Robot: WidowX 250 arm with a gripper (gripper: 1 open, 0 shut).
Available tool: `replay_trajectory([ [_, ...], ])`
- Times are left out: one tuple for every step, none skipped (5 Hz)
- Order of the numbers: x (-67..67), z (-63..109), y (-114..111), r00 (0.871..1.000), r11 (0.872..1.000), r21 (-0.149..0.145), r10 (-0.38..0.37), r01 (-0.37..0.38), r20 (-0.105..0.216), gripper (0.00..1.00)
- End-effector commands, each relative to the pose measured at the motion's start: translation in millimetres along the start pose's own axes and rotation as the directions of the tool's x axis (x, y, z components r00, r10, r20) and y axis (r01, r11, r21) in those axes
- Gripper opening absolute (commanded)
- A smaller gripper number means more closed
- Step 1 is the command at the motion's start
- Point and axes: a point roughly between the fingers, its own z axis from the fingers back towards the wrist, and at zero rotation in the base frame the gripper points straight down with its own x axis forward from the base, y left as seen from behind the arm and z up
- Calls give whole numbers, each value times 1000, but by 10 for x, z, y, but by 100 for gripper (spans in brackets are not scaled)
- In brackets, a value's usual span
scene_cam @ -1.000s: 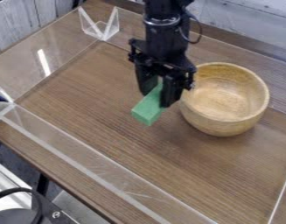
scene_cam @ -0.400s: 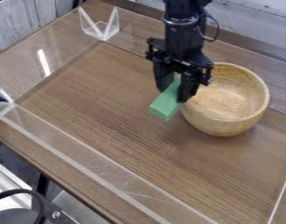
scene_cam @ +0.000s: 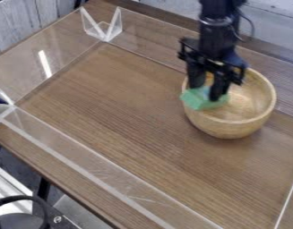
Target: Put the green block in the brown bowl
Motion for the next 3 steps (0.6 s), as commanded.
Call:
replay_trajectory([
  [193, 71, -112, 999, 1000, 8, -18, 18, 48, 0],
  [286, -7, -170, 999, 999, 12, -33, 32, 38, 0],
  [306, -9, -178, 999, 999, 13, -36, 35, 33, 100],
])
